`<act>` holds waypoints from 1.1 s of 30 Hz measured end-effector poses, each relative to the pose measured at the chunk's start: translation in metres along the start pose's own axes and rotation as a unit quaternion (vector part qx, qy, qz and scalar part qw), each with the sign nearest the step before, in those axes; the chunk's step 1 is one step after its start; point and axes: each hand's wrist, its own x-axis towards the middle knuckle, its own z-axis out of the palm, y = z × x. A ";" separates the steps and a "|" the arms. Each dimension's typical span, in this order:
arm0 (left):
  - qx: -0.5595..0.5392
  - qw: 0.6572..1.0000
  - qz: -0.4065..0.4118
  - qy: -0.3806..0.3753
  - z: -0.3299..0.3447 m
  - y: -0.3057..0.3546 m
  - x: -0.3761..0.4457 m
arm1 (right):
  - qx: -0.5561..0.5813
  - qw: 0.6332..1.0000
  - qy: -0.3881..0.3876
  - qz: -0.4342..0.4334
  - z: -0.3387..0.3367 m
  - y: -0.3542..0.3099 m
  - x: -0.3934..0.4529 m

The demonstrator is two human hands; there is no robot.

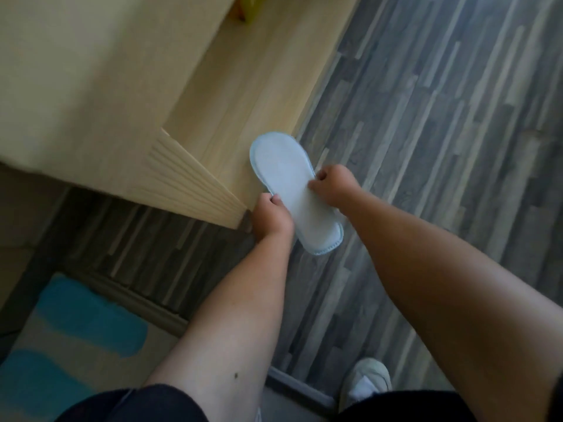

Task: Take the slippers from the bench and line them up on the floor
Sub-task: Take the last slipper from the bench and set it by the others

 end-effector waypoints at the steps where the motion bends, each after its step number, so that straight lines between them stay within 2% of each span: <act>1: 0.004 1.000 0.008 -0.011 -0.008 0.006 -0.013 | 0.028 0.999 -0.003 0.021 -0.011 0.002 -0.017; 9: 0.009 0.994 0.052 -0.096 -0.108 0.083 -0.155 | 0.160 0.979 0.029 0.122 -0.116 -0.023 -0.187; 13: 0.004 0.991 0.067 -0.117 -0.179 0.131 -0.222 | 0.192 0.971 0.054 0.133 -0.172 -0.066 -0.274; 19: 0.015 0.989 0.084 -0.121 -0.286 0.177 -0.285 | 0.177 0.978 0.048 0.103 -0.226 -0.150 -0.367; 25: -0.019 0.995 0.058 -0.077 -0.372 0.172 -0.302 | 0.137 0.989 0.011 0.058 -0.221 -0.224 -0.407; 33: -0.059 0.998 0.013 -0.034 -0.437 0.125 -0.315 | 0.085 0.994 -0.064 0.013 -0.184 -0.274 -0.437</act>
